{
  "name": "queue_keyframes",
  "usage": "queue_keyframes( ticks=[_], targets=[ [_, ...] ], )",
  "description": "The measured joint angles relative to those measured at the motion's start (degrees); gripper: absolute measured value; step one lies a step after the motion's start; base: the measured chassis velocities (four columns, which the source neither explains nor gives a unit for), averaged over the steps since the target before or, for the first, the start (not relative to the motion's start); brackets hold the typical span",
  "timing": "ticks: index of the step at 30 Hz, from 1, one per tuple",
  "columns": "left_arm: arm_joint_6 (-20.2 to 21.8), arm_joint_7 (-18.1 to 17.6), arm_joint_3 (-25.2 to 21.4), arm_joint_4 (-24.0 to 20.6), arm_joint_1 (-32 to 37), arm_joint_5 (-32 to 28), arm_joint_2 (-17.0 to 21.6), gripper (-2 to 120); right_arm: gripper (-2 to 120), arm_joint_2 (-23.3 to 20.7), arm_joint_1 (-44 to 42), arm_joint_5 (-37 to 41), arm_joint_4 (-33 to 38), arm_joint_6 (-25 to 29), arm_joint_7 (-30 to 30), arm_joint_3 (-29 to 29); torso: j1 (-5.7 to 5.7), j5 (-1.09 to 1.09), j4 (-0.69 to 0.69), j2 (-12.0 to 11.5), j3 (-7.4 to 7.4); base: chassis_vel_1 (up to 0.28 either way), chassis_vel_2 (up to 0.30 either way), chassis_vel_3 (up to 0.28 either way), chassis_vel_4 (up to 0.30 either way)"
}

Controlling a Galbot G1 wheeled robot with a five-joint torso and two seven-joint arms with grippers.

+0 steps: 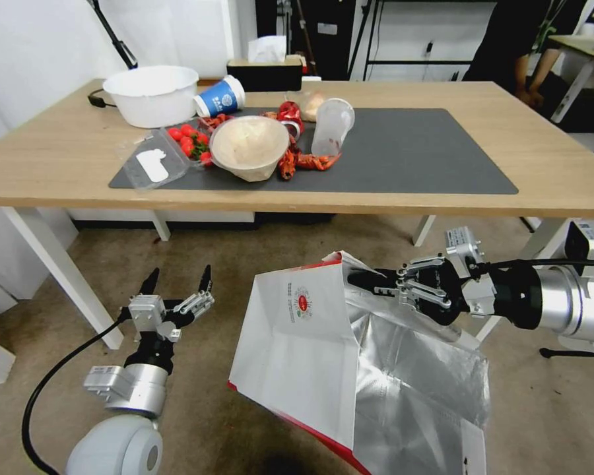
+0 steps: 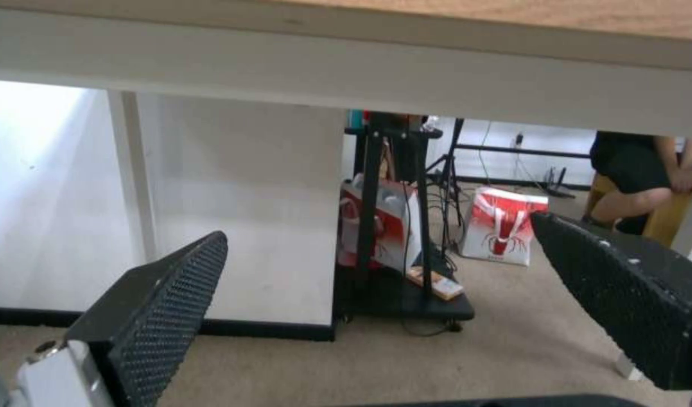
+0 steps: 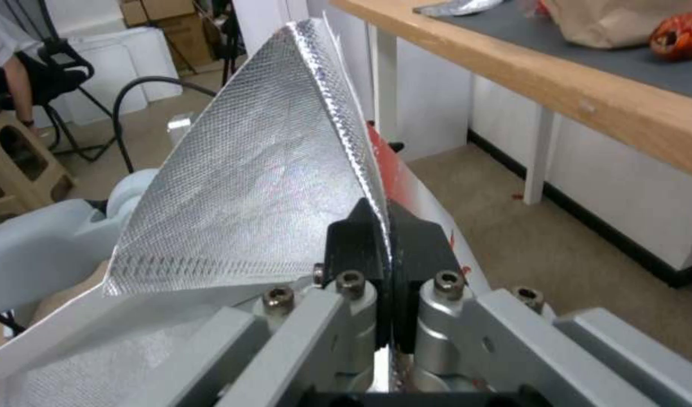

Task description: Pick up the food delivery bag from the floor and place it on the table.

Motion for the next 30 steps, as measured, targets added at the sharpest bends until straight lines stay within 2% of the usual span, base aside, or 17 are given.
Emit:
queue_keyframes(
  ticks=[30],
  targets=[
    [0.09,0.03,-0.27,-0.84,0.71,0.06,0.42,100,0,0.93,-0.28,-0.56,0.50,-0.05,-0.03,-0.07,3.14,0.00,0.00,8.40,5.28,0.000,0.000,0.000,0.000]
  ],
)
